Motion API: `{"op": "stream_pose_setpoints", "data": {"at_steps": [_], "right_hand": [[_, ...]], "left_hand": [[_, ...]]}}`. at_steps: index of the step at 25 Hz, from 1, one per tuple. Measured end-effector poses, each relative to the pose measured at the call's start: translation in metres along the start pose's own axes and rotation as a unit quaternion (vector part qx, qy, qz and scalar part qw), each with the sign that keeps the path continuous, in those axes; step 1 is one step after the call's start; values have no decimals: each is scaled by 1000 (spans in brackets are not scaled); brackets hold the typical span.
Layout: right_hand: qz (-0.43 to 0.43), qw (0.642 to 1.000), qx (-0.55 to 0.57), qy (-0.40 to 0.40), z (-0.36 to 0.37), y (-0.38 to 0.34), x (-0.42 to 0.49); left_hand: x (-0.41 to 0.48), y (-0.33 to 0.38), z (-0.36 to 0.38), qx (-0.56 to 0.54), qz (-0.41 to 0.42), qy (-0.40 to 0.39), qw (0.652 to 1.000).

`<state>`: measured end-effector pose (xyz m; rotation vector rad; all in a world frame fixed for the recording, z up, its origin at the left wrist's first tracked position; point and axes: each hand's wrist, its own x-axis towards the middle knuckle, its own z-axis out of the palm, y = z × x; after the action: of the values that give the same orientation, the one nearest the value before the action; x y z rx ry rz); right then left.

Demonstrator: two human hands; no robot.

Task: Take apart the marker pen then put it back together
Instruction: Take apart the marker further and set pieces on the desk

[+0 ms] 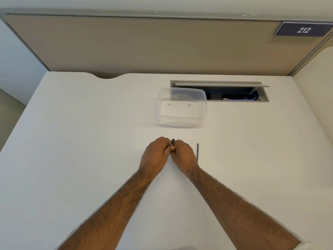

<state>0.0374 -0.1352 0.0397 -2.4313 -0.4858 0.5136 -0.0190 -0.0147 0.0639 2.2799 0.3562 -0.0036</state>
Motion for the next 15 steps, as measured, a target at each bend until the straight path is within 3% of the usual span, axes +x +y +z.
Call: {"op": "stream_pose_setpoints", "data": {"at_steps": [8, 15], "right_hand": [[-1, 1000, -16, -21, 0, 3, 2], [11, 999, 44, 28, -1, 7, 0]], "left_hand": [[-1, -6, 2, -10, -22, -20, 999], [-3, -6, 3, -11, 0, -24, 1000]]}}
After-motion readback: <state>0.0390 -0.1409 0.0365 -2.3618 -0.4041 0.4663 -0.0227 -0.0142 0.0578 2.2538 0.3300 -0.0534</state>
